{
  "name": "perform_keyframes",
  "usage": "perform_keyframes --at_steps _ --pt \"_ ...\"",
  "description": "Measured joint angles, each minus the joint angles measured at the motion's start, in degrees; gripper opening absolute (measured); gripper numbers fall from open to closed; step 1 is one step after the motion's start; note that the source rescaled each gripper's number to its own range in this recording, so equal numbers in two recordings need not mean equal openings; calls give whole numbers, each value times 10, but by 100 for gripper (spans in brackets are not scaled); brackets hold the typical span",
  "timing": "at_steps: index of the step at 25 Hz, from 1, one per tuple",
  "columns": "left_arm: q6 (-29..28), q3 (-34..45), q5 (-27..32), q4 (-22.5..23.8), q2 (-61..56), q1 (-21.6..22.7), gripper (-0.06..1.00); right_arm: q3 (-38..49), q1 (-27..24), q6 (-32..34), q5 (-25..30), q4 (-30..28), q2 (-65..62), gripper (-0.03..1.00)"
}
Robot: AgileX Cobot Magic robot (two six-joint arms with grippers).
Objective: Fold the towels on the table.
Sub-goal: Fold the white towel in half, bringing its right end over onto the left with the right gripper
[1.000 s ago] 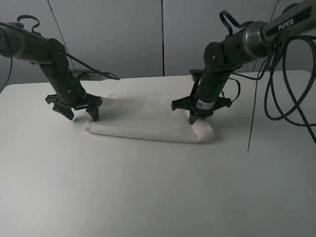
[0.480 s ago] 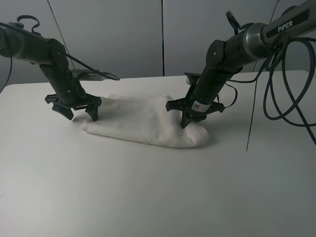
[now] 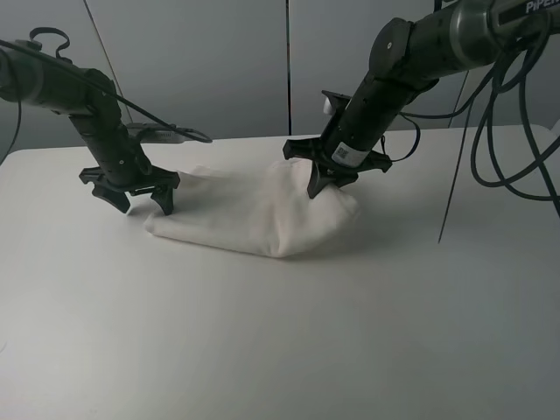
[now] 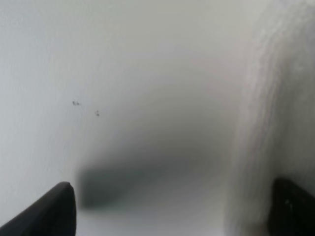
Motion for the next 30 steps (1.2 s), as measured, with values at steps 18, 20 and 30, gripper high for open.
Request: perform_keyframes --at_steps 18,20,30 --pt "8 0 0 0 0 0 99 -1 6 -196 23 391 -26 5" --pt "8 0 0 0 0 0 99 -1 14 -210 3 405 -26 5" --pt "8 0 0 0 0 0 99 -1 50 -232 -84 445 -26 5"
